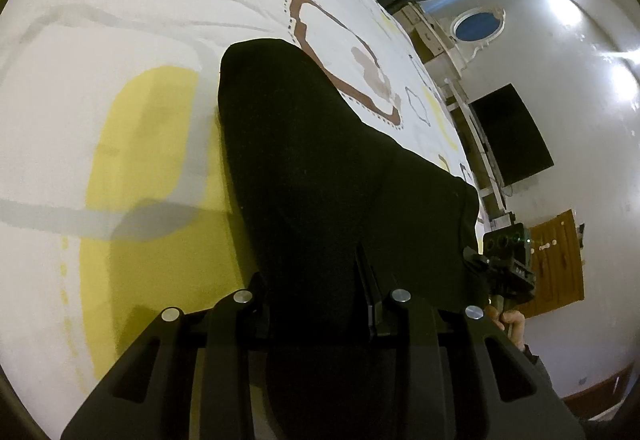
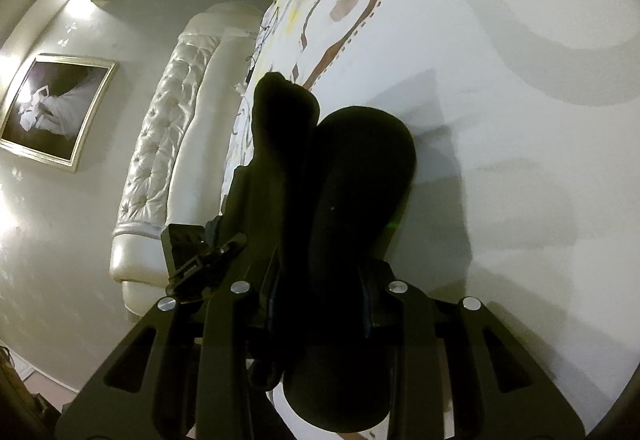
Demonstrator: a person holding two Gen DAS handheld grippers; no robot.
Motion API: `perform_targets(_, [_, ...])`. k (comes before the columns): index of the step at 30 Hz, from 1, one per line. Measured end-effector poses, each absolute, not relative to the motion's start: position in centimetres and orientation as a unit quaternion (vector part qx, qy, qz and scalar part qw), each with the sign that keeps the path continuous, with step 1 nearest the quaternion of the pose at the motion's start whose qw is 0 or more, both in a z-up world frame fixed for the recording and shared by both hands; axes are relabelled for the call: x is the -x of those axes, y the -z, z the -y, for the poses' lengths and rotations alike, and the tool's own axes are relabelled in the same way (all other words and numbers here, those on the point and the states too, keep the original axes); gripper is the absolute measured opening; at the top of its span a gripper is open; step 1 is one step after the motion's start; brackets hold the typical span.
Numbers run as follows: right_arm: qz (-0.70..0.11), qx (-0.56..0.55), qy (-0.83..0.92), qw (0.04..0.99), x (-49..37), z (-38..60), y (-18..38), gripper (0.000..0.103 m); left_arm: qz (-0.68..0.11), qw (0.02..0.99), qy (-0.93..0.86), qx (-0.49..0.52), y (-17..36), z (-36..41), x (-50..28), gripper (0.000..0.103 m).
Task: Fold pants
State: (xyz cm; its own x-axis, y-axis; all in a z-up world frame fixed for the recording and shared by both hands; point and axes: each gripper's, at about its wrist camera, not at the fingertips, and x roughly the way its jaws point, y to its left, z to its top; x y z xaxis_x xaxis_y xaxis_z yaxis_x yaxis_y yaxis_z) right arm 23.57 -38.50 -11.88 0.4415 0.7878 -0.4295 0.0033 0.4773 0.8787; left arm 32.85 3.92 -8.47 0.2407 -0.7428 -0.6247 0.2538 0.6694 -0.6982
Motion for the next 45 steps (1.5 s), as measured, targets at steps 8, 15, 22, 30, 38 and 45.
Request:
perform_targets(8, [-0.452,-0.443,-0.276,0.724,-25.4,38.2,12.4,0.029,-0.519,0.75,0.331,0.241,8.8,-4.6,-33.6,0.031])
perform_targets(15, [-0.448,-0.453,-0.279,0.719,-26.1,38.3,12.9,0.029,-0.517,0.748,0.334,0.249,9.1,-5.4,-33.0,0.032])
perform_targets(22, [-0.445,-0.468,-0.279,0.711,-26.1,38.5,13.2,0.036,-0.507,0.755,0.333,0.248,9.0,-5.7,-32.4,0.043])
perform_targets(30, [-0.432,-0.49,-0.258,0.712,-24.9,39.9,13.1,0.043,-0.482,0.801,0.293,0.199,7.7,-6.4,-30.9,0.073])
perform_targets(38, [-0.44,-0.455,-0.181,0.753,-20.1,40.7,11.8,0.06,-0.463,0.839,0.211,0.195,6.0,-9.1,-26.0,0.081])
perform_targets(45, [-0.449,-0.341,-0.059,0.824,-13.0,36.8,9.2,0.074,-0.443,0.882,0.136,0.087,4.8,-8.0,-17.8,0.082])
